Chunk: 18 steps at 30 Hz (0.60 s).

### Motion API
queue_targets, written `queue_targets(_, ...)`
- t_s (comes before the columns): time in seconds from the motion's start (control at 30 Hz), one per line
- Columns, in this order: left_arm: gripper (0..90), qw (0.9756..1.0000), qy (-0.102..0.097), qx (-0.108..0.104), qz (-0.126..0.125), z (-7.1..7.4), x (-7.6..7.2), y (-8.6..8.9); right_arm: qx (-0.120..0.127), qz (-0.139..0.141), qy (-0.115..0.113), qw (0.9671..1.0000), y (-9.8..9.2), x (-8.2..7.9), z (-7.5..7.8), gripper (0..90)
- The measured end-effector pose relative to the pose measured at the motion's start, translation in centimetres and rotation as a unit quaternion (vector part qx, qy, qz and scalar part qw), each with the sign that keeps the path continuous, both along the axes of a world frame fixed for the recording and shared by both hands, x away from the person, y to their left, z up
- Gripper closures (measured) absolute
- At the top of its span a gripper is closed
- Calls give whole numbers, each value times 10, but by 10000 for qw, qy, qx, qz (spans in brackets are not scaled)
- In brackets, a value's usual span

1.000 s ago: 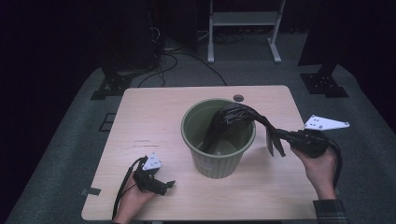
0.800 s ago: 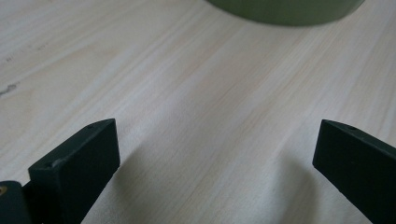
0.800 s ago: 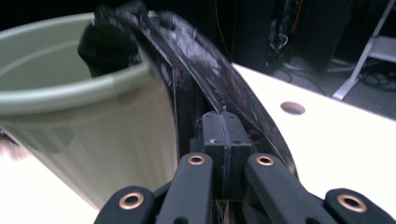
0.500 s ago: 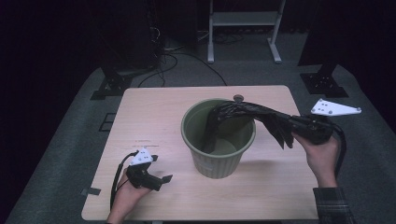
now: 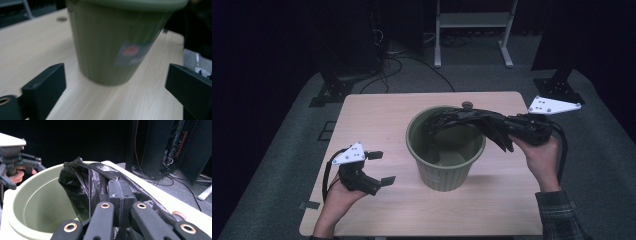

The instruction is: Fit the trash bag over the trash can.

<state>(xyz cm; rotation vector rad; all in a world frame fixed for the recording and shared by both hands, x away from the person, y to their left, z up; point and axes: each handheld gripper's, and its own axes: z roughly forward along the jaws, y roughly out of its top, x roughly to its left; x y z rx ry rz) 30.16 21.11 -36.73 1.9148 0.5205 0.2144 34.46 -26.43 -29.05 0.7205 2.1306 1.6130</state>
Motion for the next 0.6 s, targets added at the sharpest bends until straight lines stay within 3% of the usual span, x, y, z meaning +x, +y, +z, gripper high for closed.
queue_targets(0.07, 41, 9999, -51, -107, -93, 10, 3, -4, -24, 55, 20, 10000, 6, 2, 1, 900)
queue_targets(0.2, 67, 9995, -154, -123, -255, 28, 9, -14, -95, 175, 22, 9998, 17, 5, 3, 900)
queue_targets(0.4, 177, 9979, -292, -268, -502, 48, 19, -25, -160, 292, 37, 9994, 31, 8, 5, 900)
queue_targets(0.6, 307, 9962, -433, -470, -587, 70, 32, -35, -252, 398, 33, 9989, 42, 10, 8, 900)
